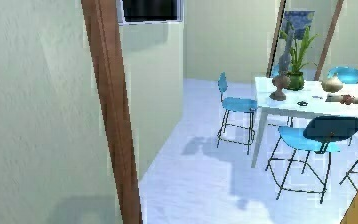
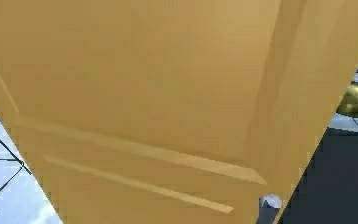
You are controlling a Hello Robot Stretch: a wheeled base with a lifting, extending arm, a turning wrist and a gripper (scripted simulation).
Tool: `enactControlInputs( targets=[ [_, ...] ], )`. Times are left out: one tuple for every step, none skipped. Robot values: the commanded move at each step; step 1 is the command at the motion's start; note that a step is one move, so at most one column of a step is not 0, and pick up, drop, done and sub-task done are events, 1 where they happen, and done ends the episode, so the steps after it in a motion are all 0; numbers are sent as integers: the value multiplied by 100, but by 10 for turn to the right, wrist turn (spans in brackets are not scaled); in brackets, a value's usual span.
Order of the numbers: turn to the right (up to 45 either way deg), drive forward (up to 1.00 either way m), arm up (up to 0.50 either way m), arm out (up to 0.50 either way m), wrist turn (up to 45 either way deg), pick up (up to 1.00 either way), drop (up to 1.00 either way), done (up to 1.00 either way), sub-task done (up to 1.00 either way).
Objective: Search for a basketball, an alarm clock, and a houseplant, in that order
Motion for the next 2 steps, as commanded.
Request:
enactControlInputs(
  targets=[
    [240, 0, 0, 0, 0, 0, 0, 0, 0],
    [0, 100, 0, 0, 0, 0, 0, 0, 0]
  ],
)
